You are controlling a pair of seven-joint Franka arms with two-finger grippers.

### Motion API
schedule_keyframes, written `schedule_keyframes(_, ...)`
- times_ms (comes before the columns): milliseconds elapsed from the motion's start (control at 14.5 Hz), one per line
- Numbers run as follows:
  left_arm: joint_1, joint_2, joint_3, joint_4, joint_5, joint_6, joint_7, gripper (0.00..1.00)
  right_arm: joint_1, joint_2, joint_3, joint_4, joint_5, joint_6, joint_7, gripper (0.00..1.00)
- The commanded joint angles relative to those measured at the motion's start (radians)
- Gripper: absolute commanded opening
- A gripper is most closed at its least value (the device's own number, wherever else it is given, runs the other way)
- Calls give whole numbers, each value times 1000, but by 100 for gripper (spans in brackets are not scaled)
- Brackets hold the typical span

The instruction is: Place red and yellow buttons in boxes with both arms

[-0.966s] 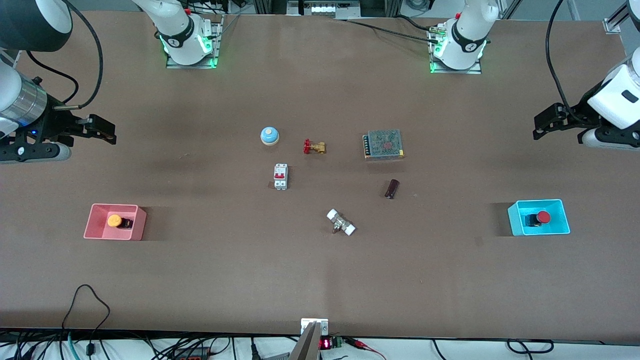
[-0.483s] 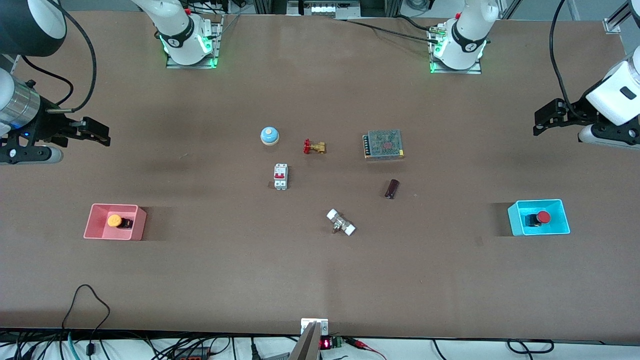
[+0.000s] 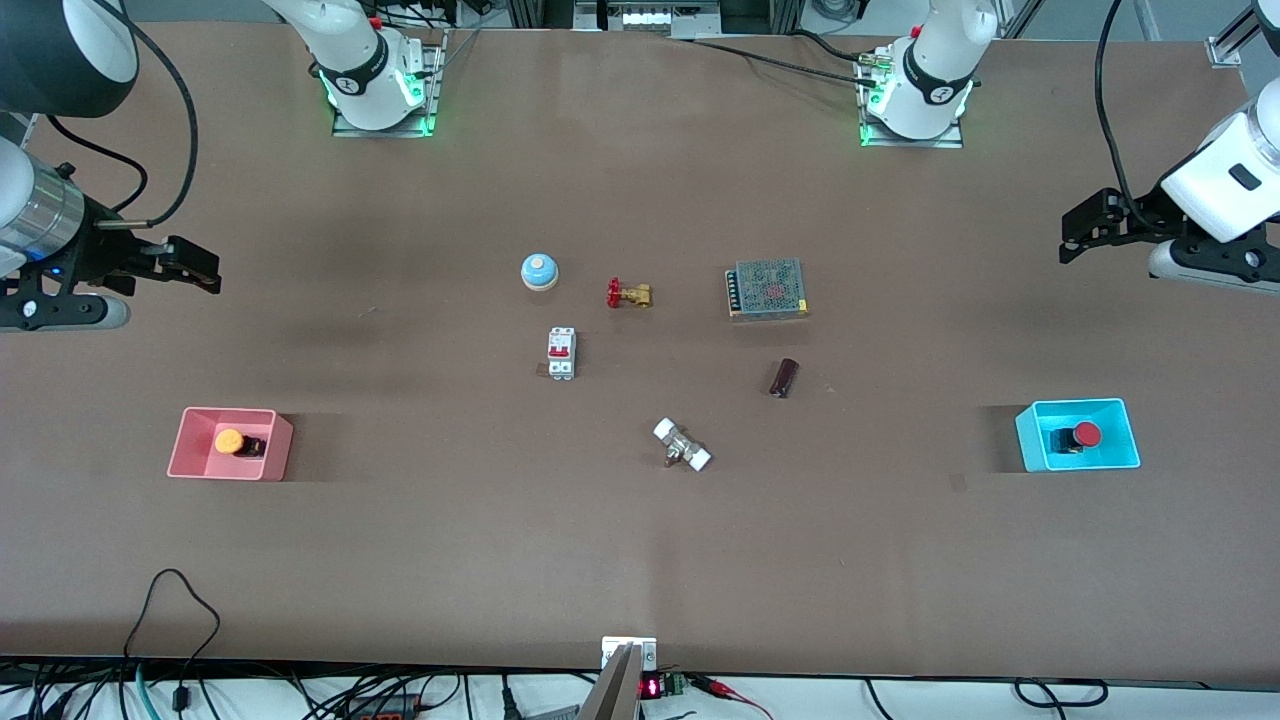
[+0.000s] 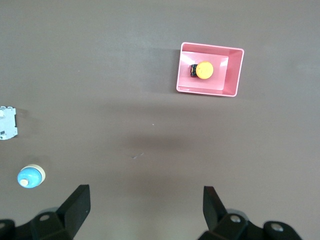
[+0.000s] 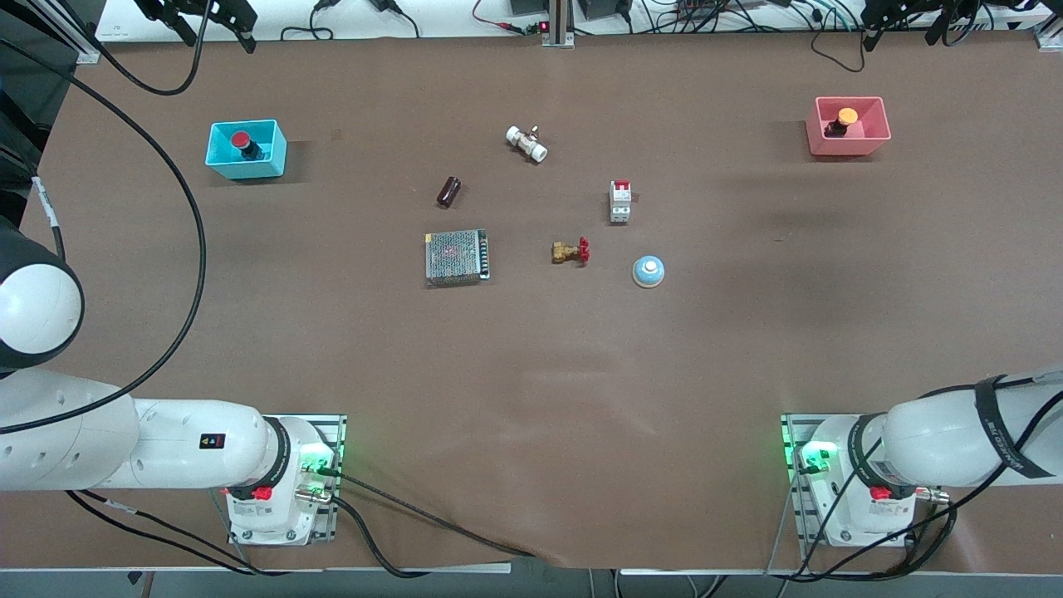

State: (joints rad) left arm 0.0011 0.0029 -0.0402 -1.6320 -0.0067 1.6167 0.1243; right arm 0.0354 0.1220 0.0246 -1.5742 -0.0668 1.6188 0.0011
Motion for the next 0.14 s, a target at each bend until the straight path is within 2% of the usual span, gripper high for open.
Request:
schedule_keyframes(0,5,-18,-3,-5,-13,-14,21,100,-8,-7,20,-1,-19,-7,7,100)
schedule_keyframes(69,5,-18,-3,-3,-13,-14,21,100,-8,-7,21,-1,-19,-7,7,100)
